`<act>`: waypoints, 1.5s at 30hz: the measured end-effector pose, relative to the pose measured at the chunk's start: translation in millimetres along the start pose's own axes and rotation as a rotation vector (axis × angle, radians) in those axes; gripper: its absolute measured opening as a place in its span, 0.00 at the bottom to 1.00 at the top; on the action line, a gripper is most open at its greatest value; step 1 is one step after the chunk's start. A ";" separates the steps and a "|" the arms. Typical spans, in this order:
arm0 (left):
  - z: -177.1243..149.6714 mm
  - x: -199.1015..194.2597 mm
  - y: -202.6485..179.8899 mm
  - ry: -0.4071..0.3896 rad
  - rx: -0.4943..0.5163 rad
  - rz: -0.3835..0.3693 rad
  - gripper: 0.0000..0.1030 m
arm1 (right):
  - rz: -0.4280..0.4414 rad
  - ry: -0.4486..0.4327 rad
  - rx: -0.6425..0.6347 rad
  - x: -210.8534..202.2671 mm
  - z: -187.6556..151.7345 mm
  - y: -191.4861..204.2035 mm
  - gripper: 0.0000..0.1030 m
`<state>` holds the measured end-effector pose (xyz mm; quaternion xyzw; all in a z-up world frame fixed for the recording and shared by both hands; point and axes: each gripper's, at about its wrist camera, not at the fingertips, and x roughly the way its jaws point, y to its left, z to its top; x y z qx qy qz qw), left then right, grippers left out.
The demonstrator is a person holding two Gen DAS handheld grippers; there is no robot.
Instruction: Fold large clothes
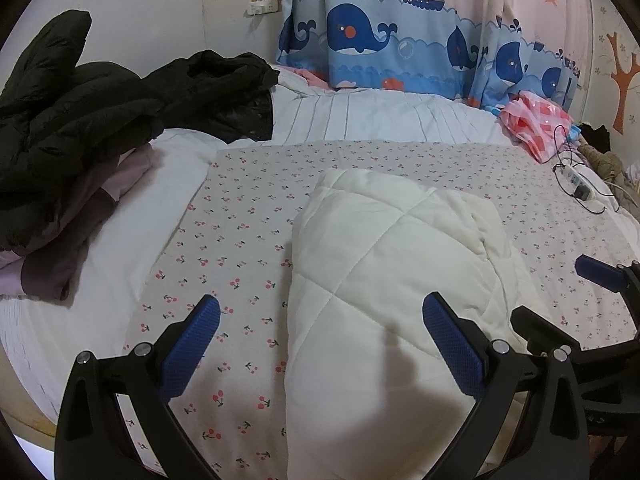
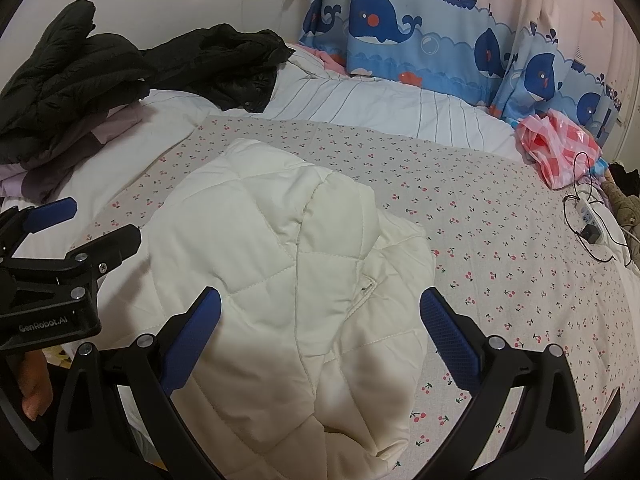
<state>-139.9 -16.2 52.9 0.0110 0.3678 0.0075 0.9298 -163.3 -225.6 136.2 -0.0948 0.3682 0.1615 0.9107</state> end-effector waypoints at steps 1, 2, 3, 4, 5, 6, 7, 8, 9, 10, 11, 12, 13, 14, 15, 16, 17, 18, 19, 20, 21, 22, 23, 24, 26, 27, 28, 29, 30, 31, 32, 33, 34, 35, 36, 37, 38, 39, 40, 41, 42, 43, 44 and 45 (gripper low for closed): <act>0.3 0.3 0.1 0.001 -0.002 -0.002 0.94 | 0.000 0.000 0.000 0.1 -0.4 -0.4 0.93; 0.6 0.5 0.3 0.002 -0.006 -0.003 0.94 | -0.001 0.000 0.000 0.1 -0.5 -0.3 0.93; 0.8 0.5 0.1 0.003 -0.007 -0.004 0.94 | -0.001 -0.001 0.000 0.0 -0.5 -0.6 0.93; 0.8 0.0 -1.3 0.003 -0.008 -0.004 0.94 | 0.000 -0.002 0.000 -1.1 -1.4 -2.7 0.93; 1.2 0.4 -2.2 0.004 -0.007 -0.002 0.94 | 0.000 -0.002 -0.001 -1.0 -1.4 -2.7 0.93; 1.2 0.3 -3.2 0.004 -0.004 0.002 0.94 | -0.001 -0.002 -0.002 -1.2 -1.7 -2.8 0.93; 1.2 0.3 -4.0 0.003 -0.001 0.006 0.94 | -0.001 -0.002 -0.003 -0.6 -1.8 -4.7 0.93; 1.0 0.2 -4.9 0.002 0.002 0.007 0.94 | -0.001 -0.002 -0.003 -0.5 -2.2 -6.1 0.93; 1.2 0.4 -5.8 0.003 0.003 0.008 0.94 | 0.000 -0.001 -0.002 -0.4 -2.6 -7.1 0.93; 1.1 0.6 -6.0 0.005 0.004 0.008 0.94 | -0.001 -0.002 -0.003 -0.6 -2.1 -5.9 0.93; 1.1 1.1 -6.5 0.008 0.004 0.007 0.94 | -0.001 -0.002 -0.003 -0.8 -2.4 -6.2 0.93; 0.9 1.1 -6.5 0.008 0.002 0.005 0.94 | -0.001 -0.002 -0.004 -0.6 -1.9 -6.0 0.93; 1.1 1.2 -6.8 0.009 0.001 0.002 0.94 | 0.000 -0.002 -0.004 -0.6 -1.9 -6.1 0.93; 1.3 1.3 -7.2 0.010 0.000 -0.002 0.94 | -0.001 -0.002 -0.004 -0.7 -1.8 -6.0 0.93; 1.6 1.5 -7.2 0.010 -0.001 -0.001 0.94 | -0.002 -0.003 -0.004 -0.8 -2.4 -6.6 0.93; 1.7 1.3 -8.1 0.010 -0.001 0.001 0.94 | -0.001 -0.003 -0.004 -0.6 -2.1 -7.0 0.93; 2.0 1.1 -8.5 0.009 -0.001 0.002 0.94 | -0.001 -0.003 -0.004 -0.4 -2.1 -7.5 0.93; 1.9 1.3 -9.3 0.009 -0.001 0.002 0.94 | -0.001 -0.003 -0.004 -0.3 -2.1 -7.5 0.93; 2.1 1.5 -9.8 0.010 -0.001 0.005 0.94 | -0.001 -0.002 -0.004 -0.2 -2.3 -7.9 0.93; 2.0 1.2 -10.3 0.011 -0.001 0.006 0.94 | -0.001 -0.002 -0.004 -0.3 -2.1 -7.5 0.93; 2.2 1.2 -11.1 0.012 -0.002 0.000 0.94 | -0.001 -0.002 -0.003 -0.4 -2.6 -8.5 0.93; 2.4 1.5 -11.7 0.015 -0.003 -0.004 0.94 | -0.001 -0.001 -0.003 -0.6 -2.5 -9.4 0.93; 2.5 1.8 -12.2 0.016 -0.004 -0.005 0.94 | -0.002 -0.001 -0.003 -1.0 -3.0 -10.0 0.93; 2.8 2.4 -12.5 0.017 -0.004 -0.006 0.94 | -0.002 0.000 -0.003 -1.4 -3.4 -10.3 0.93; 3.2 3.2 -13.1 0.020 -0.004 -0.007 0.94 | 0.000 -0.001 -0.003 -1.3 -3.1 -10.5 0.93; 3.7 3.5 -13.1 0.020 -0.005 -0.007 0.94 | 0.000 -0.002 -0.002 -1.5 -3.1 -11.0 0.93; 4.0 3.8 -13.0 0.020 -0.004 -0.009 0.94 | -0.002 -0.001 -0.002 -1.0 -2.6 -9.8 0.93; 4.2 3.8 -13.3 0.019 -0.005 -0.008 0.94 | -0.001 -0.001 -0.002 -1.0 -2.7 -9.9 0.93; 4.0 3.9 -13.0 0.020 -0.004 -0.008 0.94 | 0.000 -0.001 -0.002 -0.9 -2.7 -10.0 0.93; 4.1 4.1 -13.4 0.021 -0.005 -0.010 0.94 | -0.001 -0.001 -0.002 -1.0 -3.0 -10.3 0.93; 4.1 4.1 -13.4 0.021 -0.004 -0.011 0.94 | -0.001 -0.001 -0.002 -1.2 -3.2 -10.6 0.93; 4.6 4.3 -14.1 0.021 -0.004 -0.010 0.94 | -0.001 -0.001 -0.003 -1.0 -2.7 -10.2 0.93; 4.8 4.3 -14.5 0.020 -0.004 -0.009 0.94 | -0.001 0.000 -0.003 -1.0 -2.8 -10.4 0.93; 4.9 4.5 -14.4 0.020 -0.005 -0.009 0.94 | -0.001 0.000 -0.003 -1.1 -3.2 -10.9 0.93; 4.9 4.2 -15.4 0.019 -0.006 -0.010 0.94 | -0.001 0.001 -0.003 -1.4 -3.4 -11.2 0.93; 5.1 4.4 -15.8 0.019 -0.007 -0.010 0.94 | -0.001 0.000 -0.003 -1.3 -2.9 -10.6 0.93; 4.9 4.2 -15.5 0.019 -0.006 -0.008 0.94 | -0.001 -0.001 -0.003 -1.2 -2.7 -10.2 0.93; 5.0 4.3 -15.3 0.018 -0.006 -0.008 0.94 | -0.001 -0.001 -0.002 -1.2 -2.6 -10.2 0.93; 5.1 4.2 -16.0 0.018 -0.007 -0.009 0.94 | -0.001 -0.001 -0.002 -1.2 -2.7 -10.5 0.93; 5.3 4.4 -16.4 0.018 -0.009 -0.011 0.94 | 0.000 -0.001 -0.002 -1.3 -3.1 -11.1 0.93; 5.4 4.0 -17.3 0.017 -0.010 -0.012 0.94 | -0.001 0.000 -0.002 -1.2 -3.3 -11.3 0.93; 5.6 4.0 -17.9 0.016 -0.011 -0.011 0.94 | -0.001 0.000 -0.003 -1.2 -2.7 -10.6 0.93; 5.8 4.2 -18.6 0.016 -0.012 -0.012 0.94 | 0.000 0.000 -0.003 -1.4 -3.0 -11.0 0.93; 5.6 3.9 -18.9 0.016 -0.012 -0.012 0.94 | -0.001 0.000 -0.003 -1.3 -2.7 -10.6 0.93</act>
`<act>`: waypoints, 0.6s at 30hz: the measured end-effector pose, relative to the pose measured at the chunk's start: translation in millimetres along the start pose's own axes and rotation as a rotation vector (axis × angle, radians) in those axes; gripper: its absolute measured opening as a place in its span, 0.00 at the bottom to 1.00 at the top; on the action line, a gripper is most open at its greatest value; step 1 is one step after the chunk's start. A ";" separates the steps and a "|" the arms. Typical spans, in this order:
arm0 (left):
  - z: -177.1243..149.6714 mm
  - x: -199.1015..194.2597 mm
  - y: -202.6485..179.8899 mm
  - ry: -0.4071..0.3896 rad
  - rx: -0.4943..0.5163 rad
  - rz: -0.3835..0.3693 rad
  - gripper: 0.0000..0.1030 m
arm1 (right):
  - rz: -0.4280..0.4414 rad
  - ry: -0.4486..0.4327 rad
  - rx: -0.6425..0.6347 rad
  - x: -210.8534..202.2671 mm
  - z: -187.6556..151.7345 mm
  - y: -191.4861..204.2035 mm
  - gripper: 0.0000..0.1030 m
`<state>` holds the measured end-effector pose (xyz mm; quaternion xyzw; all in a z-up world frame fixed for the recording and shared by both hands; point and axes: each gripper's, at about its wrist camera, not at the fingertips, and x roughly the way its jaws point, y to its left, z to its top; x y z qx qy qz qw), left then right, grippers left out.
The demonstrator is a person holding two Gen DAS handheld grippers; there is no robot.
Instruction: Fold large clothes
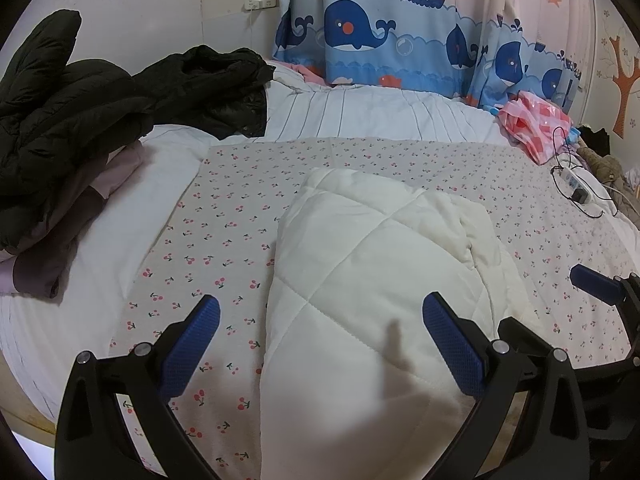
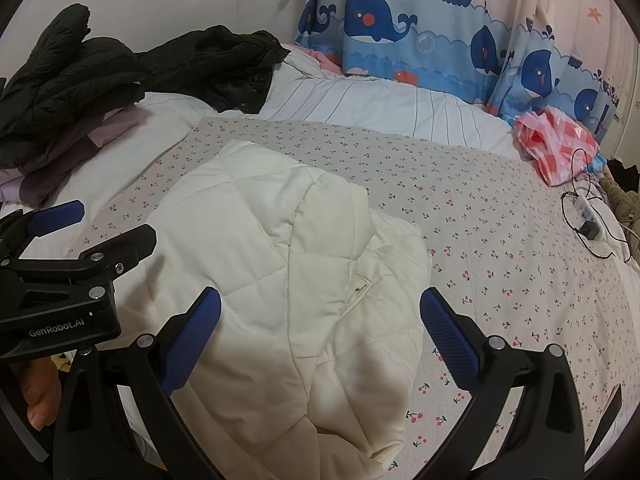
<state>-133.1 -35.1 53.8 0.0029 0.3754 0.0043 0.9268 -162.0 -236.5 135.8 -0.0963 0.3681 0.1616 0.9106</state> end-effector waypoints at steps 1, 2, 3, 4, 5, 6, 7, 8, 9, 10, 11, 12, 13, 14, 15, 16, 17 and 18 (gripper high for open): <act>-0.1 -0.1 0.2 0.000 0.000 0.001 0.94 | 0.000 -0.001 0.000 -0.1 0.0 0.1 0.93; 0.2 0.2 -0.6 -0.001 0.001 0.001 0.94 | 0.000 -0.001 0.000 -0.1 0.1 0.1 0.93; 0.1 0.2 0.1 0.000 0.001 0.000 0.94 | 0.000 -0.001 0.001 0.0 0.1 0.0 0.93; 0.2 0.3 -0.1 0.001 0.001 0.000 0.94 | 0.001 -0.001 0.001 -0.1 -0.1 -0.4 0.93; 0.2 0.1 -0.1 0.000 0.001 0.000 0.94 | 0.000 -0.001 0.000 0.0 0.1 -0.3 0.93; 0.1 0.0 0.2 0.000 0.001 0.000 0.94 | 0.000 -0.001 0.000 -0.2 -0.5 -1.1 0.93; 0.0 0.0 0.3 -0.001 0.002 0.002 0.94 | 0.000 -0.001 0.000 -0.2 -0.2 -0.8 0.93; 0.1 0.1 0.2 -0.001 0.001 0.003 0.94 | 0.000 -0.001 0.000 -0.1 0.0 -0.6 0.93; 0.4 0.3 0.3 -0.001 0.000 0.003 0.94 | 0.000 -0.001 0.000 -0.1 0.0 -0.7 0.93; 0.6 0.6 -0.2 -0.001 -0.001 0.004 0.94 | 0.001 -0.001 0.000 -0.2 0.0 -0.9 0.93; 0.4 0.7 -1.0 -0.001 -0.001 0.004 0.94 | 0.000 -0.001 -0.001 -0.2 -0.1 -1.0 0.93; 0.5 0.7 -1.7 0.000 -0.001 0.003 0.94 | 0.000 -0.001 -0.002 -0.2 -0.5 -1.6 0.93; 0.5 0.6 -1.6 0.001 0.000 0.004 0.94 | 0.001 0.000 -0.001 -0.1 0.0 -1.0 0.93; 0.5 0.6 -1.8 0.000 0.001 0.006 0.94 | 0.000 0.000 0.000 0.0 0.1 -0.8 0.93; 0.5 0.5 -1.8 -0.001 0.000 0.006 0.94 | 0.001 0.000 0.000 -0.1 -0.1 -0.9 0.93; 0.7 0.6 -2.3 -0.001 0.000 0.006 0.94 | 0.001 0.000 0.000 -0.2 -0.2 -1.1 0.93; 0.8 0.7 -2.4 -0.001 -0.001 0.006 0.94 | 0.001 -0.001 -0.001 -0.4 -0.3 -1.3 0.93; 0.7 0.7 -2.0 0.000 -0.001 0.005 0.94 | 0.000 -0.001 -0.001 -0.2 -0.2 -1.0 0.93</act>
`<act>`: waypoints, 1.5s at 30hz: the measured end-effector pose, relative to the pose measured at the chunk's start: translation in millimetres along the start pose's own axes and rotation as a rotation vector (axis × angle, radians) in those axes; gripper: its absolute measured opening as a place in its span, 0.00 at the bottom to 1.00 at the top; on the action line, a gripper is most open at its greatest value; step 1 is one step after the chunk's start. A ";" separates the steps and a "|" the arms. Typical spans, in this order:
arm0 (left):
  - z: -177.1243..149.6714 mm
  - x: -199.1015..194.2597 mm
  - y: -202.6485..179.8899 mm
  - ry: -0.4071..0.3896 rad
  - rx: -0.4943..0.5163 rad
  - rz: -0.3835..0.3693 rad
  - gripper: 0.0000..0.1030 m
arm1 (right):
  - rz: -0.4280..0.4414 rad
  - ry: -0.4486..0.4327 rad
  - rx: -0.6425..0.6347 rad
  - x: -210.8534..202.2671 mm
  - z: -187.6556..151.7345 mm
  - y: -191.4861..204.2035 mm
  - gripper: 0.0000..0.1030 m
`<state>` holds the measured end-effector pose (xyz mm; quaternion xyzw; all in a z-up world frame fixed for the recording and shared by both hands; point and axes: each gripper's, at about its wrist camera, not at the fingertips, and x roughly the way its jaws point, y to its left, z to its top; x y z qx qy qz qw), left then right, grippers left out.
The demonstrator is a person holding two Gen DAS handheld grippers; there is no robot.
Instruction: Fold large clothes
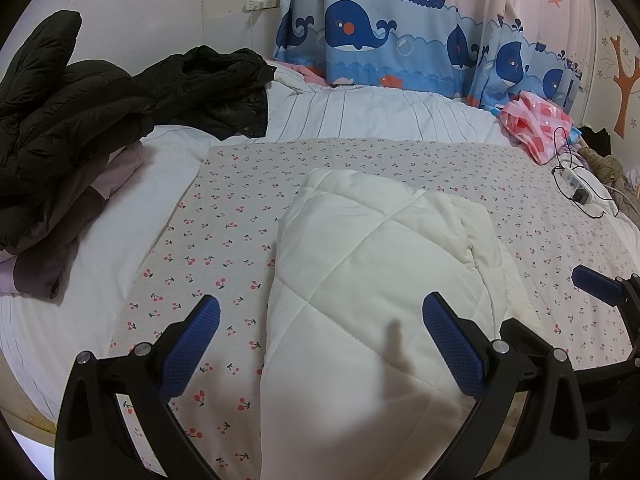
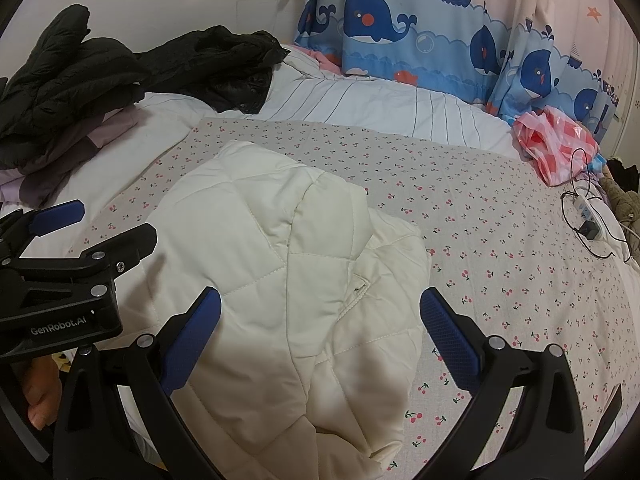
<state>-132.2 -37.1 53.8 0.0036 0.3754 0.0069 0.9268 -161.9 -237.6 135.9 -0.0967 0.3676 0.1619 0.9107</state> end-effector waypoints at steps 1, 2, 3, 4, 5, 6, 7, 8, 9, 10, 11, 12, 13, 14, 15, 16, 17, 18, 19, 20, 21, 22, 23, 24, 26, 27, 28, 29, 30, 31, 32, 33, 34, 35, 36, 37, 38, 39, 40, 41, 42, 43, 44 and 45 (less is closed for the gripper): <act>0.0 0.0 -0.2 0.000 0.000 0.000 0.94 | 0.000 0.000 0.001 0.1 0.2 0.1 0.93; -0.2 -0.1 0.4 0.000 0.001 0.000 0.94 | 0.001 0.000 0.001 0.0 -0.1 -0.5 0.93; -0.1 0.0 0.1 0.000 0.000 0.000 0.94 | 0.001 0.001 0.001 -0.1 -0.2 -0.7 0.93; 0.0 0.2 -0.1 0.000 0.001 -0.001 0.94 | 0.001 0.000 0.001 -0.1 -0.3 -0.5 0.93; 0.0 -0.1 -0.4 -0.002 0.002 -0.002 0.94 | 0.000 0.000 0.001 0.2 0.2 0.3 0.93; -0.2 -1.7 -0.3 -0.012 0.001 0.002 0.94 | 0.000 0.001 0.000 0.0 -0.3 -0.5 0.93; -0.4 -3.8 0.9 -0.021 -0.001 0.004 0.94 | 0.001 0.001 0.001 0.2 0.2 0.3 0.93; 0.4 -4.9 0.7 -0.028 -0.002 0.010 0.94 | 0.001 0.001 0.001 0.0 -0.1 -0.2 0.93; 1.0 -5.7 1.2 -0.030 -0.002 0.012 0.94 | 0.000 0.000 0.001 0.2 0.3 0.6 0.93; 1.4 -6.1 2.0 -0.031 -0.006 0.010 0.94 | 0.001 0.001 0.002 0.2 0.2 0.4 0.93; 2.0 -5.8 2.6 -0.028 -0.013 0.006 0.94 | 0.001 0.001 0.002 0.3 0.2 0.5 0.93; 1.4 -5.8 3.6 -0.026 -0.016 0.003 0.94 | 0.001 0.001 0.002 0.3 0.1 0.3 0.93; 1.3 -5.1 3.8 -0.023 -0.016 0.002 0.94 | 0.000 0.001 0.002 0.2 0.1 0.3 0.93; 0.8 -4.8 3.9 -0.022 -0.016 0.004 0.94 | 0.001 0.002 0.001 0.1 -0.1 0.0 0.93; 0.7 -4.7 3.5 -0.021 -0.015 0.006 0.94 | 0.001 0.002 0.001 0.0 -0.2 -0.3 0.93; 0.2 -4.9 3.4 -0.021 -0.015 0.005 0.94 | 0.001 0.001 0.002 0.1 -0.2 0.0 0.93; 0.6 -5.1 3.2 -0.022 -0.015 0.005 0.94 | 0.001 0.001 0.002 -0.3 -0.7 -0.8 0.93; 0.0 -5.0 3.2 -0.023 -0.016 0.007 0.94 | 0.001 0.001 0.002 -0.1 -0.7 -0.7 0.93; 0.2 -4.7 3.0 -0.023 -0.016 0.006 0.94 | 0.000 0.002 0.002 0.1 -0.3 -0.1 0.93; 0.4 -4.2 2.9 -0.021 -0.016 0.005 0.94 | 0.000 0.002 0.002 0.1 -0.5 -0.4 0.93; -0.1 -4.9 3.1 -0.020 -0.016 0.006 0.94 | 0.000 0.002 0.002 0.1 -0.2 0.1 0.93; 0.0 -5.0 3.1 -0.021 -0.015 0.006 0.94 | 0.001 0.002 0.002 0.0 -0.3 -0.1 0.93; 0.3 -5.0 2.5 -0.020 -0.015 0.006 0.94 | 0.001 0.002 0.002 -0.1 -0.4 -0.2 0.93; -0.1 -5.1 3.0 -0.022 -0.015 0.007 0.94 | 0.000 0.002 0.001 -0.2 -0.5 -0.3 0.93; -0.1 -5.1 3.1 -0.021 -0.015 0.006 0.94 | 0.000 0.002 0.002 0.1 -0.4 -0.1 0.93; 0.1 -4.9 2.8 -0.021 -0.016 0.005 0.94 | 0.000 0.002 0.002 0.1 -0.6 -0.5 0.93; -0.1 -5.1 3.0 -0.021 -0.016 0.005 0.94 | 0.000 0.002 0.002 0.2 -0.1 0.4 0.93; 0.1 -4.9 2.7 -0.020 -0.016 0.006 0.94 | 0.000 0.002 0.002 0.2 0.0 0.6 0.93; 0.0 -5.2 3.0 -0.021 -0.017 0.007 0.94 | 0.000 0.002 0.002 -0.1 -0.5 -0.2 0.93; 0.1 -5.2 3.2 -0.022 -0.017 0.006 0.94 | 0.000 0.002 0.002 0.1 -0.2 0.2 0.93; 0.6 -5.3 3.1 -0.022 -0.020 0.005 0.94 | 0.000 0.002 0.002 0.3 0.1 0.7 0.93; 0.4 -4.9 3.2 -0.021 -0.020 0.005 0.94 | 0.000 0.002 0.002 0.0 -0.4 0.0 0.93; -0.2 -4.9 2.9 -0.023 -0.021 0.003 0.94 | 0.000 0.003 0.002 0.3 0.2 0.7 0.93; -0.4 -5.2 2.7 -0.025 -0.020 0.003 0.94 | 0.000 0.004 0.002 0.3 -0.1 0.3 0.93; -0.8 -5.3 1.8 -0.026 -0.014 0.013 0.94 | 0.001 0.005 0.002 0.2 -0.3 0.2 0.93; -1.2 -5.0 0.9 -0.024 -0.008 0.029 0.94 | 0.001 0.006 0.001 0.7 -1.3 0.2 0.93; -1.3 -4.2 -0.2 -0.019 0.000 0.047 0.94 | 0.002 0.006 0.000 1.8 -2.5 0.0 0.93; -1.9 -2.8 -1.2 -0.013 0.009 0.076 0.94 | 0.001 0.006 -0.001 1.6 -3.3 -0.6 0.93; -2.3 -1.5 -1.6 -0.011 0.014 0.100 0.94 | 0.000 0.006 0.000 1.8 -2.7 -0.2 0.93; -2.1 -0.9 -0.8 -0.010 0.015 0.110 0.94 | 0.001 0.007 0.002 1.7 -3.2 -0.8 0.93; -1.7 -0.4 1.4 -0.008 0.008 0.108 0.94 | 0.003 0.007 0.004 1.5 -3.3 -0.6 0.93; -1.5 -0.7 4.1 -0.008 -0.002 0.094 0.94 | 0.003 0.007 0.002 2.2 -3.5 0.0 0.93; -1.4 -1.5 7.8 -0.012 -0.021 0.067 0.94 | 0.003 0.006 0.001 1.9 -4.2 -0.1 0.93; -1.1 -2.4 10.4 -0.014 -0.029 0.063 0.94 | 0.003 0.005 0.000 1.8 -4.5 -0.4 0.93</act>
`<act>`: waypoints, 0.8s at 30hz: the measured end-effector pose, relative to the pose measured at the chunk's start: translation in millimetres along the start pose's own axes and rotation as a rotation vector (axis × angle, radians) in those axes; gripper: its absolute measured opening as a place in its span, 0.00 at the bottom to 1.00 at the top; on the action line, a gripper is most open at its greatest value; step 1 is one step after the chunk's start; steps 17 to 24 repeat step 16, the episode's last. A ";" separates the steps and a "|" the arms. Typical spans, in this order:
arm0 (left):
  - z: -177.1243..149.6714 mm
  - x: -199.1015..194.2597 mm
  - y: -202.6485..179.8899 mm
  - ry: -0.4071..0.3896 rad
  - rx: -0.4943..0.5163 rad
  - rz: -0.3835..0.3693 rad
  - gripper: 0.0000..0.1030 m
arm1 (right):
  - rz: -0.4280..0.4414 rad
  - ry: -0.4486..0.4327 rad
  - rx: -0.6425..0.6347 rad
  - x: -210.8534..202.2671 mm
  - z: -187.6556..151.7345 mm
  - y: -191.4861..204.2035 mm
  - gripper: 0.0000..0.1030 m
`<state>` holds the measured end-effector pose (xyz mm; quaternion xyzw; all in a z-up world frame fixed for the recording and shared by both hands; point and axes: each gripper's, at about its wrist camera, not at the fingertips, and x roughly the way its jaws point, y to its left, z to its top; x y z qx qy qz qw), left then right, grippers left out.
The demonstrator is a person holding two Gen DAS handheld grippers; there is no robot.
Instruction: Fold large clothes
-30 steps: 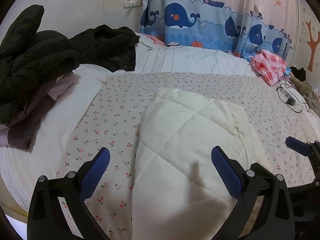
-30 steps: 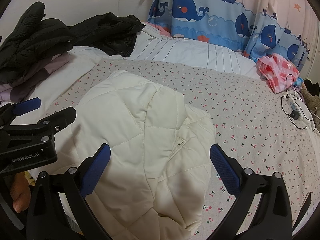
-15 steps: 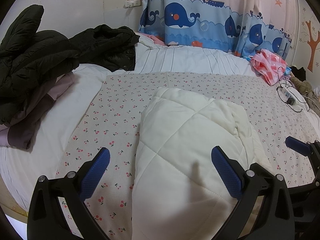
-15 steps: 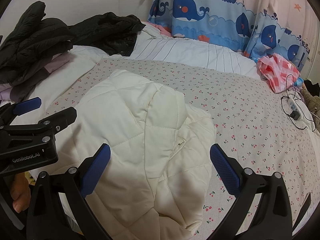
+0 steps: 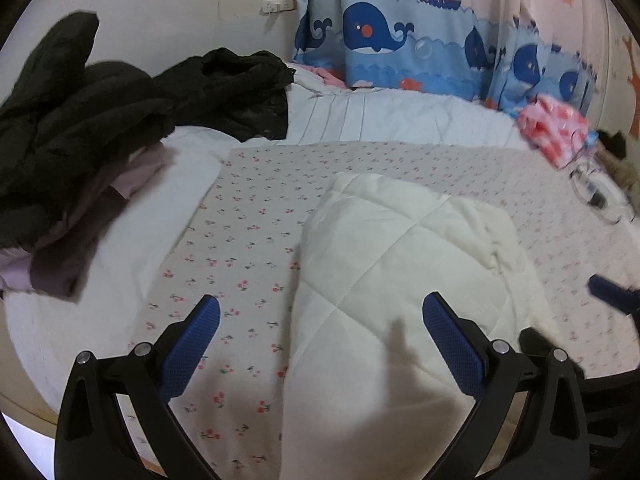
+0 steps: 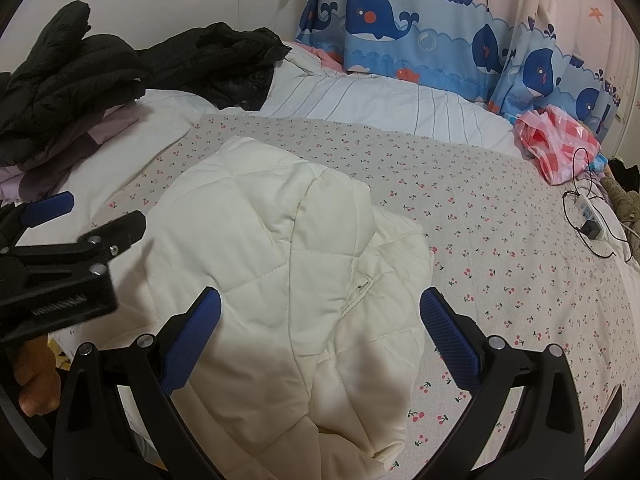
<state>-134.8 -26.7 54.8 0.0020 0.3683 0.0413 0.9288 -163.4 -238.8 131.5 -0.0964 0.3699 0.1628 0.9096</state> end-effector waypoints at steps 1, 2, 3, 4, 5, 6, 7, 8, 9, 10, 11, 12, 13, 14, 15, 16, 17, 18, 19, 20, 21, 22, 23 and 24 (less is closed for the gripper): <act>0.4 -0.9 1.8 -0.007 -0.005 0.004 0.94 | 0.001 0.001 0.000 0.4 0.7 -0.2 0.93; 0.5 -1.7 2.2 -0.012 -0.004 0.010 0.94 | 0.001 0.001 0.000 0.6 0.5 -0.4 0.93; 0.7 -2.1 2.3 -0.013 -0.003 0.010 0.94 | 0.001 0.001 0.001 0.8 0.0 -0.4 0.93; 0.7 -1.6 2.2 -0.009 -0.005 0.004 0.94 | 0.001 0.001 0.001 0.6 0.5 0.0 0.93; 0.4 -0.1 2.3 0.002 -0.008 -0.003 0.94 | 0.001 0.001 0.001 0.5 0.2 -0.1 0.93; 0.4 1.9 2.7 0.012 -0.013 -0.012 0.94 | 0.001 0.001 0.001 0.6 0.9 0.1 0.93; 0.5 3.6 2.6 0.020 -0.016 -0.020 0.94 | 0.001 0.001 0.001 0.5 0.4 -0.1 0.93; 0.4 5.1 2.1 0.029 -0.015 -0.025 0.94 | 0.001 0.001 0.000 0.4 0.2 -0.3 0.93; 0.2 5.7 2.2 0.032 -0.016 -0.025 0.94 | 0.001 0.001 -0.001 0.5 -0.1 -0.5 0.93; 0.2 5.5 2.5 0.033 -0.018 -0.026 0.94 | 0.000 0.001 0.000 0.5 1.0 -0.2 0.93; 0.3 4.7 2.4 0.030 -0.019 -0.025 0.94 | 0.001 0.001 0.001 0.5 1.1 -0.2 0.93; 0.6 3.6 1.9 0.024 -0.016 -0.020 0.94 | 0.001 0.002 0.001 0.5 1.1 -0.1 0.93; 0.5 2.9 1.5 0.021 -0.014 -0.019 0.94 | 0.001 0.001 0.000 0.4 0.9 -0.1 0.93; 0.5 2.5 1.0 0.019 -0.012 -0.019 0.94 | 0.001 0.001 0.000 0.4 1.1 -0.2 0.93; 0.4 2.7 0.8 0.020 -0.012 -0.020 0.94 | 0.001 0.001 0.000 0.5 0.1 -0.5 0.93; 0.3 3.4 0.7 0.023 -0.012 -0.023 0.94 | 0.001 0.002 0.000 0.5 0.9 -0.2 0.93; 0.3 3.4 0.7 0.023 -0.012 -0.023 0.94 | 0.001 0.002 0.000 0.5 0.9 -0.2 0.93; 0.3 3.4 0.7 0.023 -0.012 -0.023 0.94 | 0.001 0.002 0.000 0.5 0.9 -0.2 0.93; 0.3 3.4 0.7 0.023 -0.012 -0.023 0.94 | 0.001 0.002 0.000 0.5 0.9 -0.2 0.93; 0.3 3.4 0.7 0.023 -0.012 -0.023 0.94 | 0.001 0.002 0.000 0.5 0.9 -0.2 0.93; 0.3 3.4 0.7 0.023 -0.012 -0.023 0.94 | 0.001 0.002 0.000 0.5 0.9 -0.2 0.93; 0.3 3.4 0.7 0.023 -0.012 -0.023 0.94 | 0.001 0.002 0.000 0.5 0.9 -0.2 0.93; 0.3 3.4 0.7 0.023 -0.012 -0.023 0.94 | 0.001 0.002 0.000 0.5 0.9 -0.2 0.93; 0.3 3.4 0.7 0.023 -0.012 -0.023 0.94 | 0.001 0.002 0.000 0.5 0.9 -0.2 0.93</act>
